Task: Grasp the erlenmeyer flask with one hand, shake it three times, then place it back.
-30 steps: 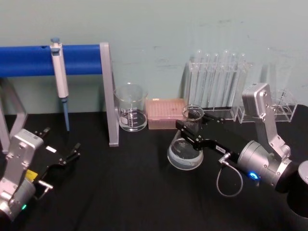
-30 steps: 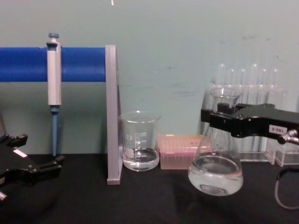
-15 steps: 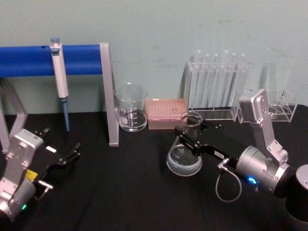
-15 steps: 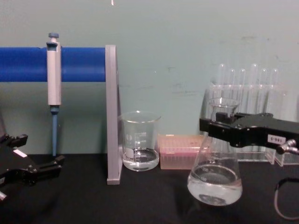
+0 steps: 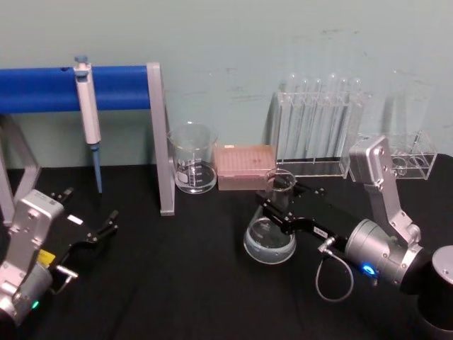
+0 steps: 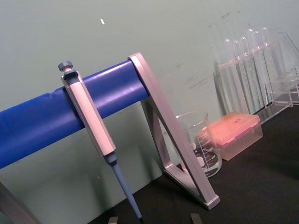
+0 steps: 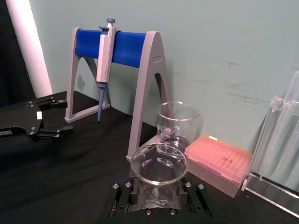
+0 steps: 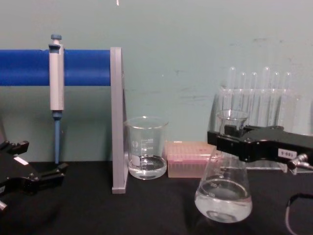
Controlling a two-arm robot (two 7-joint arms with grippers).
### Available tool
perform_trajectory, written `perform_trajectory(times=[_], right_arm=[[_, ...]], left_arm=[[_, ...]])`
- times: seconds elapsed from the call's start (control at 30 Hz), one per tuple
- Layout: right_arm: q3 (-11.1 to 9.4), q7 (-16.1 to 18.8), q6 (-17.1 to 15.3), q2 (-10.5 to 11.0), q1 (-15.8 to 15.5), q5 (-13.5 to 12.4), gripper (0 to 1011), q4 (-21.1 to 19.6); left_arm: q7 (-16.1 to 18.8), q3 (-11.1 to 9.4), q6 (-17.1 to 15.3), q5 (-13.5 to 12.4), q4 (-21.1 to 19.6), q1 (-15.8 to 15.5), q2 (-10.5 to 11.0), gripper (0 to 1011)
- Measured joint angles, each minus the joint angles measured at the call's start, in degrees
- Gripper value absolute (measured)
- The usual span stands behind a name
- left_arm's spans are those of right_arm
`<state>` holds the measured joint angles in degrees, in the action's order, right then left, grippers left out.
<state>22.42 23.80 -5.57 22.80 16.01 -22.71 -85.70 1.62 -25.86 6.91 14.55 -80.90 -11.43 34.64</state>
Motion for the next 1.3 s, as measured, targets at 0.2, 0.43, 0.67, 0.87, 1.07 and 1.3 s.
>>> perform_trajectory(times=[0.2,0.43,0.67,0.87,1.07,1.3], right_arm=[[0.3,0.2,0.2,-0.2,0.0,0.1,451,0.7],[0.7,0.7,0.6,-0.5,0.2,0.2,451,1.6],[1.1,1.1,1.3,-0.6,0.3,0.3,451,2.3],[1.4,1.3,1.5,-0.7,0.3,0.5,451,2.9],[1.5,1.4,1.5,-0.9,0.4,0.6,451,3.3],[1.7,1.3,1.4,-1.0,0.4,0.7,451,3.7]], left_arm=[[0.0,0.0,0.0,0.0,0.0,0.0,0.0,1001],[0.0,0.0,0.0,0.0,0.0,0.0,0.0,1001],[0.0,0.0,0.0,0.0,0.0,0.0,0.0,1001],[0.0,0.0,0.0,0.0,0.0,0.0,0.0,1001],[0.0,0.0,0.0,0.0,0.0,0.0,0.0,1001],[0.0,0.0,0.0,0.0,0.0,0.0,0.0,1001]])
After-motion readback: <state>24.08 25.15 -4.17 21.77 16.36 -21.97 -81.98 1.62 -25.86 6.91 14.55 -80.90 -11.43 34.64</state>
